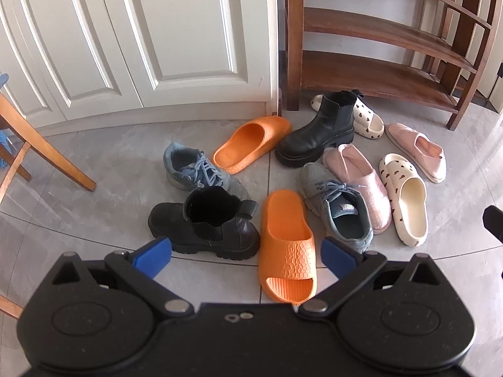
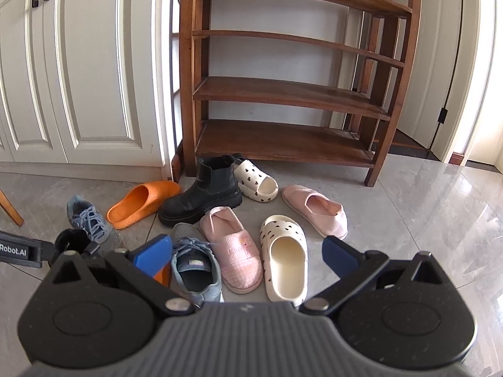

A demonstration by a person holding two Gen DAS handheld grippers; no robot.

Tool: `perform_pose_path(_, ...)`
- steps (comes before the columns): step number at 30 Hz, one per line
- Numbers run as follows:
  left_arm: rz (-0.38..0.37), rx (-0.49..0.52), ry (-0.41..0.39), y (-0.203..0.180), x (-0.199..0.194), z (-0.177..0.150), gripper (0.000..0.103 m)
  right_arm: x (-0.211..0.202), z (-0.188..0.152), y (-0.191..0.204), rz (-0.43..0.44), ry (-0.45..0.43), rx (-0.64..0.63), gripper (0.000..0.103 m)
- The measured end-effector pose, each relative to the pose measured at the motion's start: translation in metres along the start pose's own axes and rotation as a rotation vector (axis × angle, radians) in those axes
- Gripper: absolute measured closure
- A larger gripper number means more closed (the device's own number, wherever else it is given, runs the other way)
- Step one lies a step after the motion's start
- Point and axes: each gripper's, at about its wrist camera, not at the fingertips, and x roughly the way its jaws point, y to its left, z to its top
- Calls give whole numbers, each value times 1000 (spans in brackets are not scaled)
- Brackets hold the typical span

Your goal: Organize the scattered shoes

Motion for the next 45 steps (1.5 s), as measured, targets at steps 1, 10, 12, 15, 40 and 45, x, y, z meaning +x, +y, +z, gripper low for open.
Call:
perform_pose_path(1, 3, 2, 0, -1, -1, 1, 1, -1, -1, 0, 4, -3, 4, 0)
perform_pose_path(10, 26, 15, -21, -9, -6, 0, 1, 0, 1, 4, 2, 0, -8, 0)
perform_pose_path(12, 18, 11, -22, -4, -4, 0, 1, 0, 1, 3, 2, 0, -7, 0)
perform_pose_path(15, 9, 10, -15, 0, -2, 3, 1, 0, 2, 1, 1, -1, -10, 0)
perform_pose_path(40, 9, 18, -14, -6, -4, 0, 1, 1, 2, 2, 5, -2, -17, 0)
perform_pose_path(45, 10, 23, -20, -8, -6, -2, 1, 2, 2, 3, 5, 0, -21, 0)
